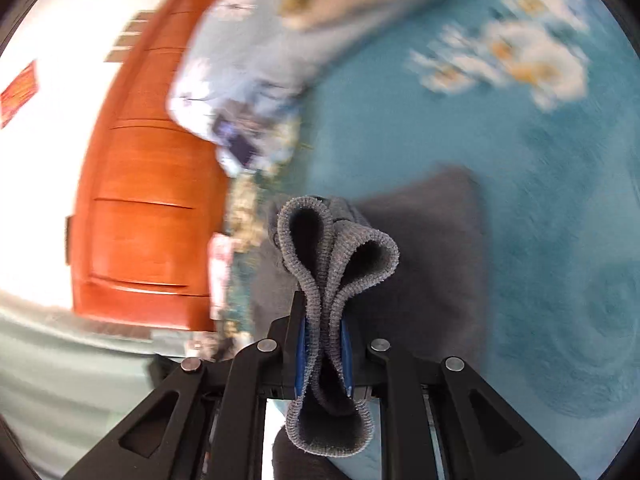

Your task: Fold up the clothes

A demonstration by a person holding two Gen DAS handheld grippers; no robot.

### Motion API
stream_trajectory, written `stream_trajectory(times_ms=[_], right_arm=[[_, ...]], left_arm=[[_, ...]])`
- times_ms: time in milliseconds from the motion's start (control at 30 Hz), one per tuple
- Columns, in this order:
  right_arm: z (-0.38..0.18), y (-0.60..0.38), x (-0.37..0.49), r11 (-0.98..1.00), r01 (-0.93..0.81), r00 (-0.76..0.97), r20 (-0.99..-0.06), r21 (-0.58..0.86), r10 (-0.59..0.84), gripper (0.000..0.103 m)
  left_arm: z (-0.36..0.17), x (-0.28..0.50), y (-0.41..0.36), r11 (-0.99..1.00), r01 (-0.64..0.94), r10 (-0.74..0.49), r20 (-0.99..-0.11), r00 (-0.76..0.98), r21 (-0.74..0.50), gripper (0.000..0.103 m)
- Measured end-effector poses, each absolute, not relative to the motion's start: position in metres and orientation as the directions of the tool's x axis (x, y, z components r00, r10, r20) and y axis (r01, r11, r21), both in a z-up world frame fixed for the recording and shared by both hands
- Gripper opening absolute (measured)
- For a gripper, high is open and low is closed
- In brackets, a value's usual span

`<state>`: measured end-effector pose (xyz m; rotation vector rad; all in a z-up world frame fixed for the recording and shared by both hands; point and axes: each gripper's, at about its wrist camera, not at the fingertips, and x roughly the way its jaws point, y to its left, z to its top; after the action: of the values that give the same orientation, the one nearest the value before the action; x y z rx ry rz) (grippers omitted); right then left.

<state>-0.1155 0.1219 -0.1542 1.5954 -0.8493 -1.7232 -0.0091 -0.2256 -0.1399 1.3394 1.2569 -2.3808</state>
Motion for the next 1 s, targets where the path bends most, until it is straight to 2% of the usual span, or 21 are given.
stream_trajectory(times_ms=[100,167,433,533,600,733,900,1000], right_arm=[[-0.188,0.125,-0.114,-0.639,-0.061,-0.035,-0.641,0.767,-0.767,0.015],[-0.198,0.129,-0.110,-0.625,-0.096,-0.039,-0.631,0.774,-0.775,0.015],[-0.209,0.126,-0.106,-0.649,-0.111,-0.025,-0.655,0.753,-0.756,0.020],[-0.206,0.130,-0.105,-0.657,-0.105,-0.018,-0.662,0.746,-0.749,0.021],[-0.199,0.132,-0.104,-0.673,-0.077,-0.013,-0.676,0.735,-0.737,0.025],[-0.177,0.137,-0.106,-0.721,0.002,-0.022,-0.720,0.693,-0.693,0.027],[-0.141,0.154,-0.110,-0.791,0.094,-0.125,-0.781,0.604,-0.612,0.031],[-0.119,0.141,-0.111,-0.793,0.177,-0.160,-0.778,0.583,-0.607,0.031]], left_arm=[[-0.151,-0.028,-0.217,-0.704,0.481,0.231,-0.809,-0.541,-0.522,0.077],[-0.159,-0.031,-0.216,-0.717,0.494,0.207,-0.827,-0.522,-0.491,0.079],[-0.184,-0.030,-0.221,-0.764,0.521,0.112,-0.872,-0.476,-0.382,0.093],[-0.185,-0.031,-0.226,-0.756,0.517,0.139,-0.871,-0.472,-0.401,0.093],[-0.177,-0.030,-0.228,-0.755,0.503,0.157,-0.861,-0.484,-0.420,0.093],[-0.150,-0.021,-0.233,-0.747,0.460,0.193,-0.819,-0.540,-0.479,0.091],[-0.114,-0.028,-0.233,-0.754,0.396,0.214,-0.766,-0.607,-0.524,0.091],[-0.099,-0.055,-0.215,-0.786,0.303,0.271,-0.740,-0.615,-0.539,0.091]])
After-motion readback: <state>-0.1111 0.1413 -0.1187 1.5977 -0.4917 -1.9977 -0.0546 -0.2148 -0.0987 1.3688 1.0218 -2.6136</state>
